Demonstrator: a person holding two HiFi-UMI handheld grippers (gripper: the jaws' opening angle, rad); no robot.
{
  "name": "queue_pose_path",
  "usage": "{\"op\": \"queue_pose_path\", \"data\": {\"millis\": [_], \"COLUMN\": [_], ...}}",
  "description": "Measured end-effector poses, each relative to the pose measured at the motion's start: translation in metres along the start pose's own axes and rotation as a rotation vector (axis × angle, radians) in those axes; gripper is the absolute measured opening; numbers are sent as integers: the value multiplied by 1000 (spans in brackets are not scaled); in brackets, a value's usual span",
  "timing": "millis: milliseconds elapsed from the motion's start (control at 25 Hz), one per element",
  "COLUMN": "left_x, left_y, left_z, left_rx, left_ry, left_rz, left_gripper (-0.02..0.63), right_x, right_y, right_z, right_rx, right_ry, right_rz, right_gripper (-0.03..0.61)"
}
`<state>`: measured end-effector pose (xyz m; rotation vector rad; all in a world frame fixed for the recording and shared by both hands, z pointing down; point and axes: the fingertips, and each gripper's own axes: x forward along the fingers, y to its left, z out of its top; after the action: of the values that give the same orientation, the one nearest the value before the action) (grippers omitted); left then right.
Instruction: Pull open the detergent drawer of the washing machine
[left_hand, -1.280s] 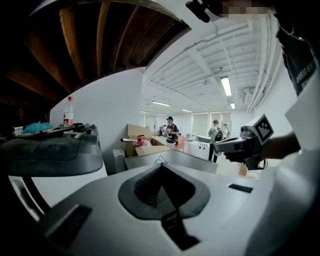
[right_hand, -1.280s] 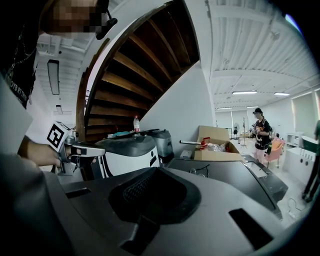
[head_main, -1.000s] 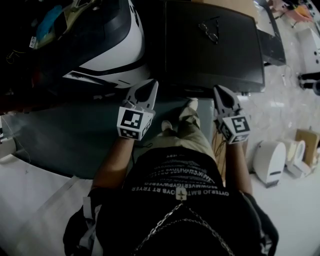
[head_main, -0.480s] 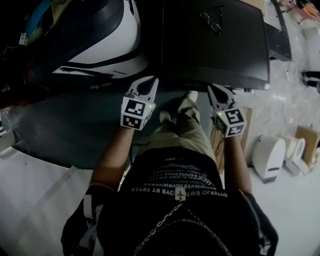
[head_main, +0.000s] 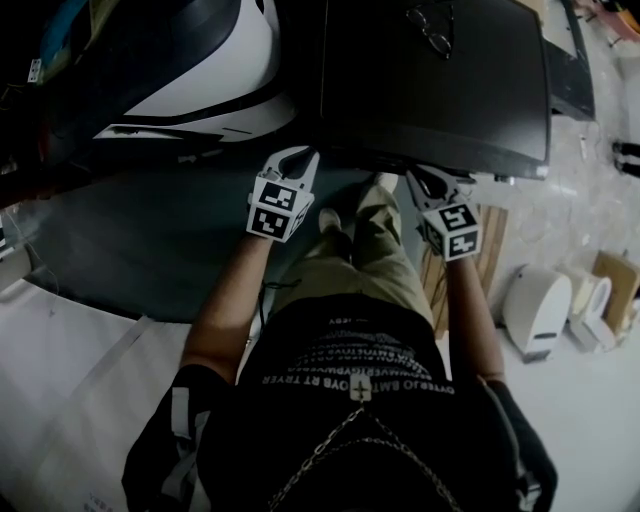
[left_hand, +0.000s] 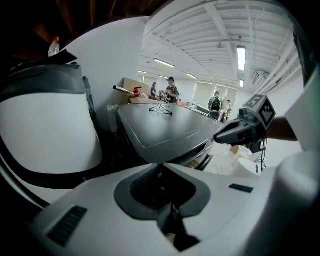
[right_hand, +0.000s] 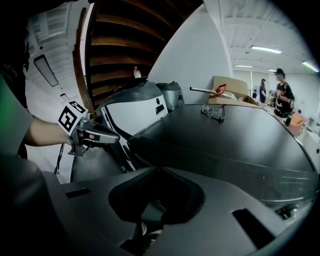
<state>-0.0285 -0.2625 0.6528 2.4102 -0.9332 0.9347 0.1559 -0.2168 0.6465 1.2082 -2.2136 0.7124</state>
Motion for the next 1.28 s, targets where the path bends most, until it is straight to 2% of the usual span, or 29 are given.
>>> {"op": "queue_pose_path", "data": {"millis": [160, 280, 440, 600, 800, 920, 1280], "left_x": [14, 22, 32, 35, 43, 40, 25], "left_y": [-4, -2, -2, -3, -11, -12, -24], "left_z": [-12, -18, -23, -24, -42, -43, -60], "left_rx": [-8, -8, 1, 11, 49, 37, 46], "left_ry": [44, 62, 76, 68, 138, 150, 171], "left_rz": [-31, -37, -54, -79, -103, -118, -142], "left_gripper": [80, 104, 135, 137, 149, 149, 149], "right_x": [11, 20, 30, 34, 36, 36, 23], "right_y": [-5, -8, -5, -5, -7, -9, 8], "right_z": [-11, -17, -25, -30, -33, -36, -52], "right_rx": [1, 8, -2, 10, 51, 107, 107], "right_ry": [42, 72, 111, 117, 115, 111, 124], "right_rz": [6, 21, 41, 31, 25, 18, -25], "right_gripper": [9, 83, 91, 94, 94, 94, 94]}}
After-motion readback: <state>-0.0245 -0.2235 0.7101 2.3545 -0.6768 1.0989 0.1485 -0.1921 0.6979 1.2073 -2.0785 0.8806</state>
